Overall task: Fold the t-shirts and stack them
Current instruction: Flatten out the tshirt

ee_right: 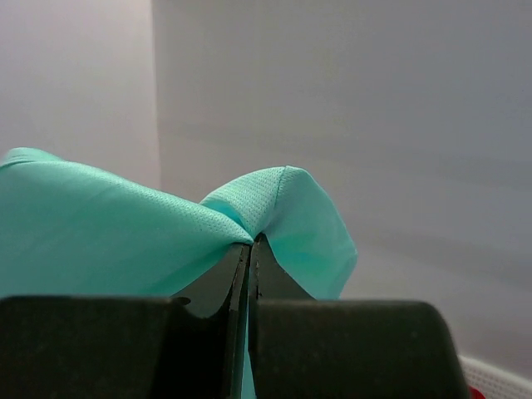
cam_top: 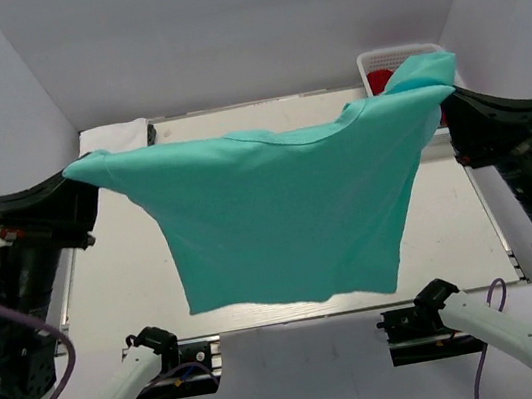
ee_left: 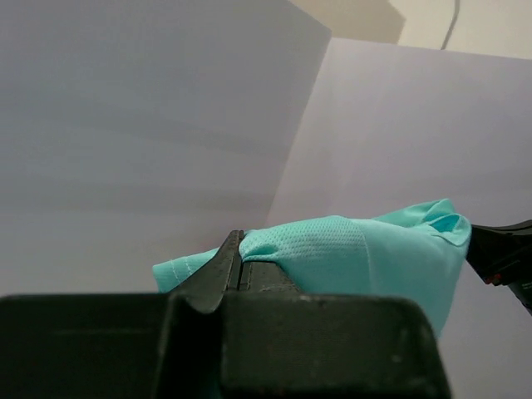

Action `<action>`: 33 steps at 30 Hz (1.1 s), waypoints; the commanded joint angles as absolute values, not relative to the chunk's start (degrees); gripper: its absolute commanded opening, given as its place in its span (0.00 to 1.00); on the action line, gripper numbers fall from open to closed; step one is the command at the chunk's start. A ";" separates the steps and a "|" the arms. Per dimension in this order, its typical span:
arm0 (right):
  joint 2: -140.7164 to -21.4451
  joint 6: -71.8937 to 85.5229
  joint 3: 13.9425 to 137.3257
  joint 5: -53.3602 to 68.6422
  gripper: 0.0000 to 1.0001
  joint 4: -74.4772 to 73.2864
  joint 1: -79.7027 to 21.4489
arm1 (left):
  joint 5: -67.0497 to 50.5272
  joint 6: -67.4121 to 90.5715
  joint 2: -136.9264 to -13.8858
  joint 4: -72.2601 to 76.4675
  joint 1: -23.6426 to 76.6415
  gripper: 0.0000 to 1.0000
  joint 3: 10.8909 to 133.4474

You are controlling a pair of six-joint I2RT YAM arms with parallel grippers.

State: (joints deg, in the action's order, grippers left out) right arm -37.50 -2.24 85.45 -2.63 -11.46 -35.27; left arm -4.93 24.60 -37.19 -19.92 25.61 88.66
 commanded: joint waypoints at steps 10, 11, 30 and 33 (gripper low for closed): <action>-72.48 -2.21 77.96 -27.15 0.00 2.81 -32.61 | 29.67 32.23 -67.38 -26.98 24.52 0.00 77.27; -75.21 -1.41 78.48 -25.50 0.00 2.99 -31.04 | 30.84 33.82 -73.07 -26.98 23.74 0.00 74.82; -98.21 10.45 77.10 -11.26 0.90 -6.59 -23.47 | 24.00 37.36 -96.07 -29.02 17.23 1.00 76.82; -92.93 16.68 69.71 -9.40 0.90 -7.90 -23.38 | 22.07 34.02 -96.85 -26.10 17.84 1.00 77.33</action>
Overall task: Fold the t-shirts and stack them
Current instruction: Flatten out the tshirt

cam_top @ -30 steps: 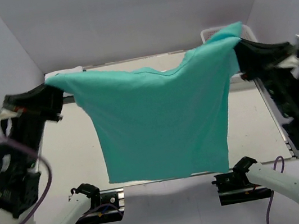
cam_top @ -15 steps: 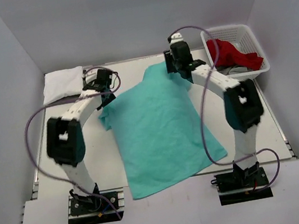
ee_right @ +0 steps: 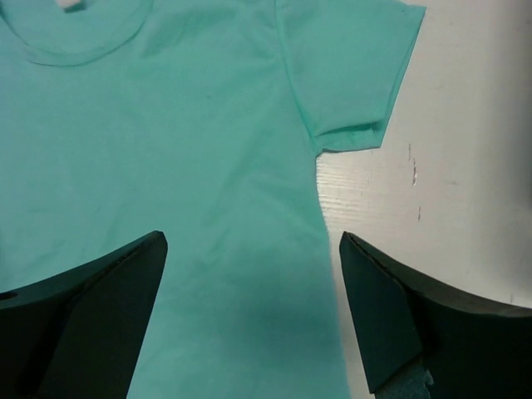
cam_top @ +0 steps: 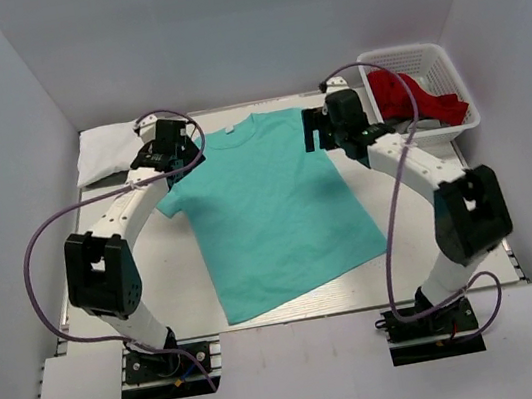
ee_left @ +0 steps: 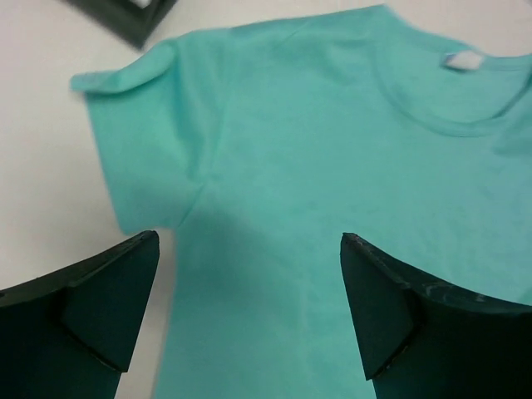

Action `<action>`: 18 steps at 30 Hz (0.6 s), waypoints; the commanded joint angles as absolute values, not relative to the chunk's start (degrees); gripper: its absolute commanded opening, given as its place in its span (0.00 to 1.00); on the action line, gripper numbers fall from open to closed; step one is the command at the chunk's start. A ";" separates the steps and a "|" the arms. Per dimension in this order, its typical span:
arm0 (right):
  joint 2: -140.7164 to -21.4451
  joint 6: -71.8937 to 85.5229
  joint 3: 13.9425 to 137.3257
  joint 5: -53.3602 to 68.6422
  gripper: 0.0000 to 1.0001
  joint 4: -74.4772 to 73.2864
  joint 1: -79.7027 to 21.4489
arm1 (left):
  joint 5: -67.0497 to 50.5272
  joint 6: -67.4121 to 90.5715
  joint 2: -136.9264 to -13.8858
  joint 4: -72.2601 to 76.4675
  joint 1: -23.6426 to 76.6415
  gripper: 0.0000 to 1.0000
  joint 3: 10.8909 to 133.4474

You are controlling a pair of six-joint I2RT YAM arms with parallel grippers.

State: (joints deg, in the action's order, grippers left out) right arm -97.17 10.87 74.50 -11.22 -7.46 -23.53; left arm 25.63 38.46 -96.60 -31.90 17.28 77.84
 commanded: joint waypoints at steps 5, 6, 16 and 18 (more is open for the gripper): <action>-84.84 22.66 56.36 2.27 0.90 -5.27 -23.90 | 16.35 30.33 -106.68 -24.61 17.23 1.00 85.32; -84.12 23.11 54.16 2.72 0.90 -5.36 -24.17 | 16.96 29.45 -108.44 -24.61 17.23 1.00 86.99; -74.00 32.24 36.94 4.13 0.90 -9.07 -25.23 | 19.42 30.40 -127.26 -33.04 15.12 1.00 102.30; -75.31 34.45 35.34 4.48 0.90 -5.71 -25.05 | 21.08 32.33 -127.27 -33.93 15.12 1.00 100.12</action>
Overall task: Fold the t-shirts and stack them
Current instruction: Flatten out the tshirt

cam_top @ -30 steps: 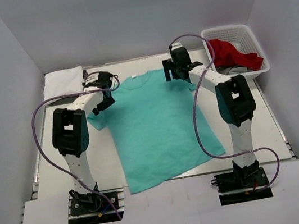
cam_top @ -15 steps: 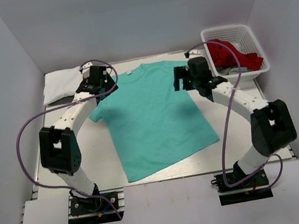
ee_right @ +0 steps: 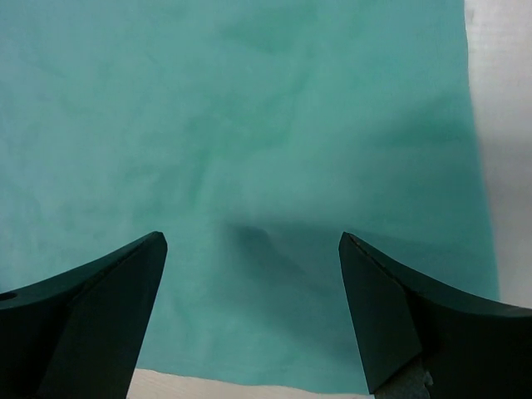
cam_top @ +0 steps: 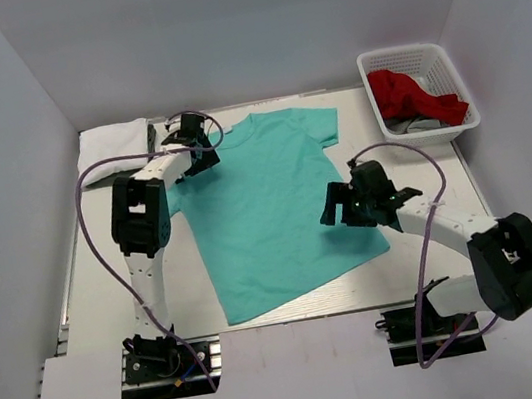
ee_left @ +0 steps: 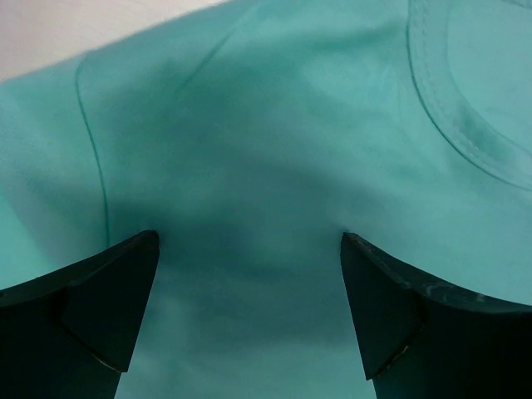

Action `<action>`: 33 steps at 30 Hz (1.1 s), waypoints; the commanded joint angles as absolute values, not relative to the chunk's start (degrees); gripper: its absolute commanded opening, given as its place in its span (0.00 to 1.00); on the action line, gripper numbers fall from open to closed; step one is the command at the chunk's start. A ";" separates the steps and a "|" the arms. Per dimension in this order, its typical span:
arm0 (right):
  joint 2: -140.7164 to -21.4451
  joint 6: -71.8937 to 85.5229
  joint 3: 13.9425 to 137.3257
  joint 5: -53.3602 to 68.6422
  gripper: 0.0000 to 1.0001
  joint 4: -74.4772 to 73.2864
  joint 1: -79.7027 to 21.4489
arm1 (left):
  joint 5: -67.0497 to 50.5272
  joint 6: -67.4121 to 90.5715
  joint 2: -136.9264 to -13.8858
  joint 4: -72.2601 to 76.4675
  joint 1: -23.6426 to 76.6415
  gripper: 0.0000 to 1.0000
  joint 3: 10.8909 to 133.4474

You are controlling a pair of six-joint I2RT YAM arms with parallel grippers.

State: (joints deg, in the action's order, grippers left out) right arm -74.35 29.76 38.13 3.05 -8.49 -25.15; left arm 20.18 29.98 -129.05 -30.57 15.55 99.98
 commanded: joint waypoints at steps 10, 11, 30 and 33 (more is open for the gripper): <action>-87.35 40.87 40.77 -9.75 0.90 -7.29 -23.56 | 21.63 42.28 -108.93 -33.84 16.87 1.00 69.83; -90.76 40.87 43.39 -10.28 0.90 -7.21 -22.95 | 18.66 43.32 -107.77 -33.84 16.87 1.00 67.87; -102.95 12.83 74.91 -1.50 0.90 -2.29 -17.67 | -4.59 38.06 -72.42 -21.46 24.26 1.00 46.75; -94.87 14.85 68.05 -0.70 0.90 -1.67 -18.19 | 1.22 38.06 -76.35 -20.40 23.64 1.00 50.69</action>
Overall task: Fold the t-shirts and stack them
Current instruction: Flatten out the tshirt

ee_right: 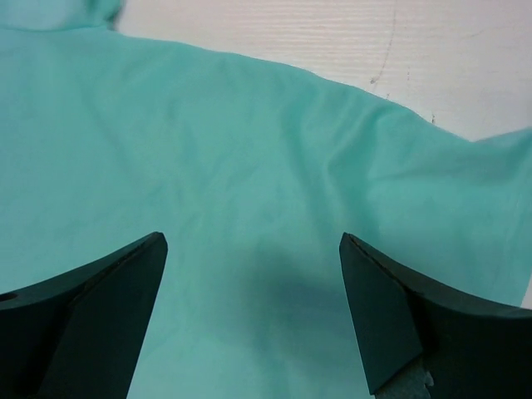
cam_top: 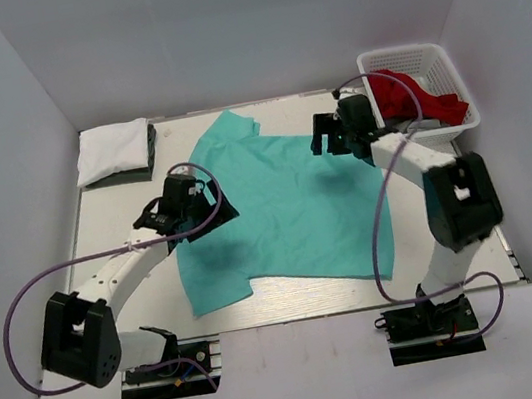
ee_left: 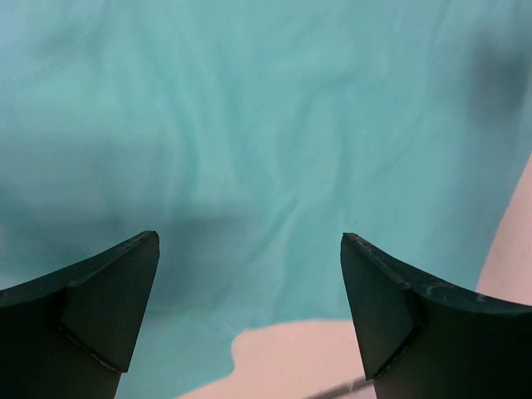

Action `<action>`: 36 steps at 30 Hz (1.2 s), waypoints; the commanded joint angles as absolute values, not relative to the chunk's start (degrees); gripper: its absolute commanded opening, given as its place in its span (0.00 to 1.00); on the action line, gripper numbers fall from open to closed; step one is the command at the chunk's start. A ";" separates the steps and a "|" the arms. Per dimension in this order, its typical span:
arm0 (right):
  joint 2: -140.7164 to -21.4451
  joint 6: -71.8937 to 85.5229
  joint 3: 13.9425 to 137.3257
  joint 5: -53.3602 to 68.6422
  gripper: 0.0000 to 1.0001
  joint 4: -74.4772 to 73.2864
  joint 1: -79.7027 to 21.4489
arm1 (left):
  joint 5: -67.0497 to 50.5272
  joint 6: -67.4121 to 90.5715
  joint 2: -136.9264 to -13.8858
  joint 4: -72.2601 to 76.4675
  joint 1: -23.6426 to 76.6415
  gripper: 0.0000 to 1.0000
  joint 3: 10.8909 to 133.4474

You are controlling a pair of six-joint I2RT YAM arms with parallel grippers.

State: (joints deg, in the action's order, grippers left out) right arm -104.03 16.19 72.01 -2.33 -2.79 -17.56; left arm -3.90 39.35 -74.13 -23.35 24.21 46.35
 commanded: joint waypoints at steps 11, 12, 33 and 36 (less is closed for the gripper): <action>-82.88 25.57 45.89 -12.13 0.90 -7.55 -17.93 | 16.69 33.84 -106.50 -24.60 22.50 1.00 80.55; -82.97 26.10 45.36 -11.78 0.90 -7.12 -17.93 | 18.44 33.84 -111.57 -26.00 22.50 1.00 83.03; -109.68 22.68 67.22 -9.76 0.90 -6.33 -14.33 | 11.52 36.93 -128.49 -33.05 11.07 1.00 96.84; -109.52 19.60 70.48 -7.21 0.90 -6.77 -14.41 | 8.10 33.68 -129.29 -32.43 11.07 1.00 101.14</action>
State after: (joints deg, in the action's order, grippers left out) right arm -109.19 22.74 67.33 -9.39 -4.40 -14.79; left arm 13.37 36.69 -126.91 -32.16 11.44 98.10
